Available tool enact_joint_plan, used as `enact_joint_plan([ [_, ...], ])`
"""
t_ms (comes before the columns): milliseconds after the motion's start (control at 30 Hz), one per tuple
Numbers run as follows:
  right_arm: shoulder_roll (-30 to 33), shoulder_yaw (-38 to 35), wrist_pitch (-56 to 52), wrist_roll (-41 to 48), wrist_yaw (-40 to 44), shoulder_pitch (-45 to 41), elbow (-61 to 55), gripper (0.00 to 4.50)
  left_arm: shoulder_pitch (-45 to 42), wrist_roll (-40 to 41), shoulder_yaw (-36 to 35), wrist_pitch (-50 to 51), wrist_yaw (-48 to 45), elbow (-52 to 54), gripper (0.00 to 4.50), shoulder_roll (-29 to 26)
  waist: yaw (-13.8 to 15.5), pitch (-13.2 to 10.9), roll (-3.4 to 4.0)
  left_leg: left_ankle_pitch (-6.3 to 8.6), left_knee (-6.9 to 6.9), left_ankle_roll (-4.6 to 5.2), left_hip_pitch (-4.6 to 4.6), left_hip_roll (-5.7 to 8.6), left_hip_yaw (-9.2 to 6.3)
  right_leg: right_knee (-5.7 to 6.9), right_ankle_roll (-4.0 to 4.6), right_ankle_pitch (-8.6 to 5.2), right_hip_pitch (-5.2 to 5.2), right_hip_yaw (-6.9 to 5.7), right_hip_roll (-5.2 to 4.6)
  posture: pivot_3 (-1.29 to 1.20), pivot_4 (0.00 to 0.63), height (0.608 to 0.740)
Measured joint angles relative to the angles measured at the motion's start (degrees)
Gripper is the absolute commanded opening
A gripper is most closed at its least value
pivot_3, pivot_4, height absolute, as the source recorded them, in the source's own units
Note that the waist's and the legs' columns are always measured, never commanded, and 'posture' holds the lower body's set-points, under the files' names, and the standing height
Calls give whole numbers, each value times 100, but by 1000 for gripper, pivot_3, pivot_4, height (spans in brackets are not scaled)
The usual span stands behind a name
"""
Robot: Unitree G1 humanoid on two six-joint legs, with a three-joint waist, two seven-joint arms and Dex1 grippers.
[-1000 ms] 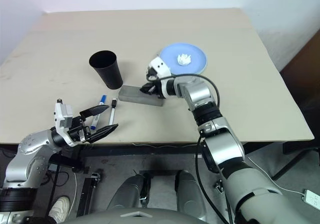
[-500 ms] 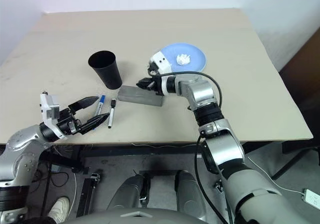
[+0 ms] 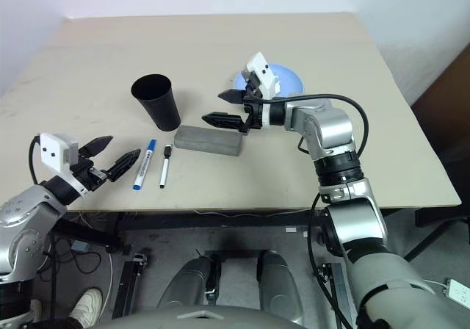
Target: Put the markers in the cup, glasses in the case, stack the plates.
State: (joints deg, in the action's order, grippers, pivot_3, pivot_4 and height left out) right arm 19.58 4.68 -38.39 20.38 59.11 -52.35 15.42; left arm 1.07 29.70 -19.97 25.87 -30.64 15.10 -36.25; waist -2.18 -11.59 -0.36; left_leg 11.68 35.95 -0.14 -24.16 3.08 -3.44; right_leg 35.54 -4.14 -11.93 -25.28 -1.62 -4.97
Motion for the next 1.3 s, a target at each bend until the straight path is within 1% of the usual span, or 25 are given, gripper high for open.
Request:
enact_joint_plan([
  [267, -127, 27, 425, -161, -267, -133, 415, 4446, -202, -106, 168, 646, 610, -105, 4500, 348, 31, 0, -3, 0, 6, 0, -4, 3, 2, -4, -6, 5, 2, 0, -2, 0, 150, 735],
  [400, -200, -11, 511, -153, -307, -195, 465, 4446, -400, -228, 344, 783, 854, -99, 4500, 507, 89, 0, -3, 0, 4, 0, -4, 3, 1, -3, -15, 10, 0, 0, 0, 0, 150, 735],
  [533, -233, 5, 518, -154, -299, -195, 463, 4446, -500, -326, 352, 1189, 1258, -8, 4500, 578, 137, 0, -3, 0, 5, -1, -4, 3, 1, -3, -15, 10, 1, 0, 0, 0, 150, 735],
  [633, -282, 43, 511, -155, -302, -195, 462, 4446, -641, -445, 486, 1662, 1545, 145, 4500, 566, 152, 0, -3, 0, 8, -1, -5, 5, 1, -3, -15, 10, 2, -1, 4, 0, 150, 735],
  [700, -307, 62, 491, -154, -310, -194, 462, 4446, -820, -383, 511, 2048, 1707, 250, 4500, 645, 157, 0, -3, 0, 11, 0, -7, 6, 1, -2, -16, 11, 3, -2, 4, 0, 150, 735],
  [767, -322, 62, 466, -152, -320, -195, 462, 4446, -1125, -223, 458, 2538, 1940, 403, 4500, 815, 159, 1, -6, 0, 17, 0, -8, 7, -1, -2, -20, 13, 6, -4, 4, 0, 150, 735],
  [867, -340, 61, 435, -150, -339, -194, 462, 4446, -1489, -51, 374, 3234, 2217, 661, 4500, 867, 142, 1, -6, 0, 16, 0, -8, 8, 0, -2, -25, 15, 6, -4, 7, 0, 150, 735],
  [1067, -336, 56, 363, -136, -381, -194, 462, 4446, -1845, 95, 263, 4379, 2524, 1027, 4500, 935, 135, 1, -6, -1, 14, -1, -5, 2, -1, 3, -27, 17, 5, -2, 19, 0, 150, 735],
  [1200, -337, 56, 322, -133, -459, -194, 464, 4446, -2128, 99, -42, 5250, 2794, 1024, 4500, 1225, 138, 0, -8, -1, 22, -1, -4, 3, -2, 3, -27, 17, 9, -3, 20, 0, 150, 735],
  [1300, -344, 55, 295, -132, -512, -194, 465, 4446, -2332, -16, -95, 5663, 2902, 968, 4500, 1175, 138, 0, -9, -3, 21, -3, -2, 3, -1, 4, -29, 18, 10, -2, 21, 0, 150, 735],
])
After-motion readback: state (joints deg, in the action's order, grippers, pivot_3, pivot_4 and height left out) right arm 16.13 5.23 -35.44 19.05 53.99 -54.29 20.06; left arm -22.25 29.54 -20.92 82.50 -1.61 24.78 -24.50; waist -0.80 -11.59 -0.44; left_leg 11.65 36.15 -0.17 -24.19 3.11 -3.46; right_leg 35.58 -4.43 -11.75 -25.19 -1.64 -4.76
